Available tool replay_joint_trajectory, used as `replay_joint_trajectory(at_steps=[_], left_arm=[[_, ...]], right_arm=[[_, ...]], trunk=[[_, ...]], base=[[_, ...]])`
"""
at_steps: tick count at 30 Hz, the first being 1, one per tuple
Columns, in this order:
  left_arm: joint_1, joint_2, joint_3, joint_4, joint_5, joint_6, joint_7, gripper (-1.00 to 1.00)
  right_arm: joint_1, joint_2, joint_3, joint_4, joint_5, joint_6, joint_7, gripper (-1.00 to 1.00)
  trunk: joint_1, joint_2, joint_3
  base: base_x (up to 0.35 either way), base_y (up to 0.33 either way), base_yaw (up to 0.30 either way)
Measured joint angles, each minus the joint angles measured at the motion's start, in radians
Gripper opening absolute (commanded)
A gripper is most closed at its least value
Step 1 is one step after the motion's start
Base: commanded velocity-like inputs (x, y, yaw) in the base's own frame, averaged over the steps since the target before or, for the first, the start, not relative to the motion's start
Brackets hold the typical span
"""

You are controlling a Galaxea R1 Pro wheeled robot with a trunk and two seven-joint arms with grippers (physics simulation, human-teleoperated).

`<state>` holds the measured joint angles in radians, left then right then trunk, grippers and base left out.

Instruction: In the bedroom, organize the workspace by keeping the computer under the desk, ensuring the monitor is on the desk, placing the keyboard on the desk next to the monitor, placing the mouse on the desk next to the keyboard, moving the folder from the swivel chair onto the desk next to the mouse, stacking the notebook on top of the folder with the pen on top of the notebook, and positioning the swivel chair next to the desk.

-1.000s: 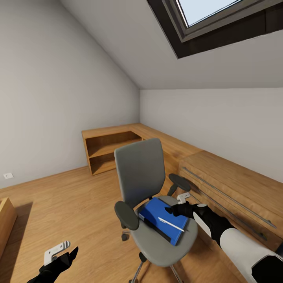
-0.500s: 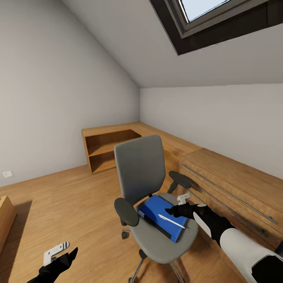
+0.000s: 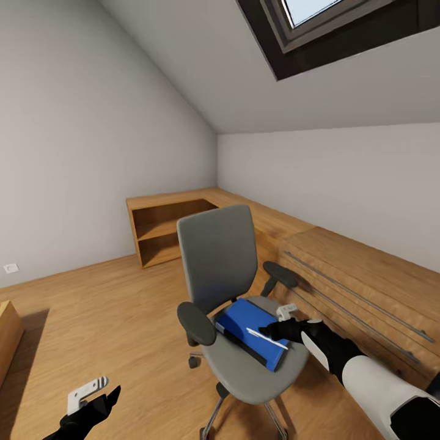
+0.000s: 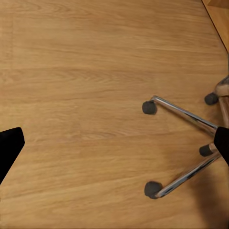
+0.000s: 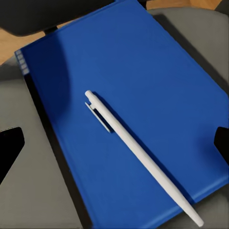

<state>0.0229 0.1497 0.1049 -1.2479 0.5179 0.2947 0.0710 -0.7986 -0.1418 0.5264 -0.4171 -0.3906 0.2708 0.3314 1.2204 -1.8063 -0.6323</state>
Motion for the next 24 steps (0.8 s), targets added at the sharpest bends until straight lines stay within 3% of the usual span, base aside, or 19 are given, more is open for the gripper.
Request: replay_joint_trajectory(at_steps=[24], left_arm=[[0.000, -0.002, 0.000, 0.005, -0.001, -0.001, 0.001, 1.00]], right_arm=[[0.000, -0.001, -0.001, 0.003, -0.001, 0.000, 0.004, 1.00]], trunk=[[0.092, -0.168, -0.075]], base=[[0.000, 0.000, 0.000]])
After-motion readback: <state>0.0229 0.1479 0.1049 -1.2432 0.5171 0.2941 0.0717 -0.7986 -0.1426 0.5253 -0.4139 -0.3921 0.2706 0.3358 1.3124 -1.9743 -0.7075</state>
